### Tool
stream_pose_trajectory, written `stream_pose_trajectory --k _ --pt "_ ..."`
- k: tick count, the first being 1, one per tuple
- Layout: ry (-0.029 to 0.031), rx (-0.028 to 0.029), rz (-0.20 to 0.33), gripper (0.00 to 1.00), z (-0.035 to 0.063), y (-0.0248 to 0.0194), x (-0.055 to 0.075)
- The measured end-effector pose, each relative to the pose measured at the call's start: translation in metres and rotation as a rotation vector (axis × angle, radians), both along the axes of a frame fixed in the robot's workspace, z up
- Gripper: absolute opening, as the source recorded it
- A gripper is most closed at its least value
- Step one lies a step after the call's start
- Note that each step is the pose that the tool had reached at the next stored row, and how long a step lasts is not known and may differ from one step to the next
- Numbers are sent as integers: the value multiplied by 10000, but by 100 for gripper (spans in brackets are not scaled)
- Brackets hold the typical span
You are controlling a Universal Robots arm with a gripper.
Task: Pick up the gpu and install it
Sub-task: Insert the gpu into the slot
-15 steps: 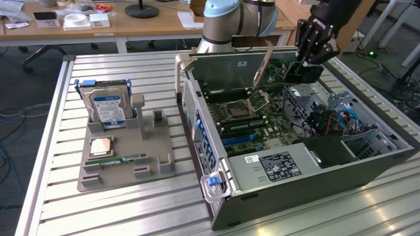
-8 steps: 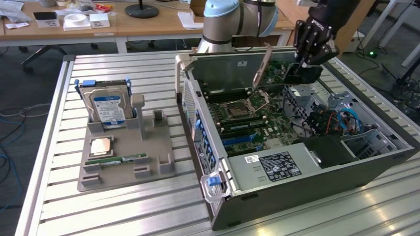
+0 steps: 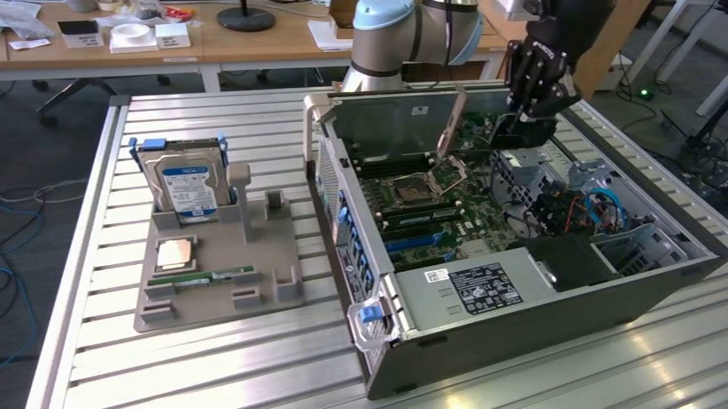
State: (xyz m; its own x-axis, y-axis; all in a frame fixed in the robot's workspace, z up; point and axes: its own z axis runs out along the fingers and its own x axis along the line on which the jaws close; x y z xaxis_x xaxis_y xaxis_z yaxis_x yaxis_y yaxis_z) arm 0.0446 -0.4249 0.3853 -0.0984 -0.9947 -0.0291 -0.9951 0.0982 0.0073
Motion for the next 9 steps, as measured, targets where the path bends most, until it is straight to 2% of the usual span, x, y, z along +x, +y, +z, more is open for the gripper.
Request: stream_pose_trajectory --k 5,9 --pt "-183 1 71 26 -42 0 -49" --pt "-206 0 98 26 -48 -1 -80"
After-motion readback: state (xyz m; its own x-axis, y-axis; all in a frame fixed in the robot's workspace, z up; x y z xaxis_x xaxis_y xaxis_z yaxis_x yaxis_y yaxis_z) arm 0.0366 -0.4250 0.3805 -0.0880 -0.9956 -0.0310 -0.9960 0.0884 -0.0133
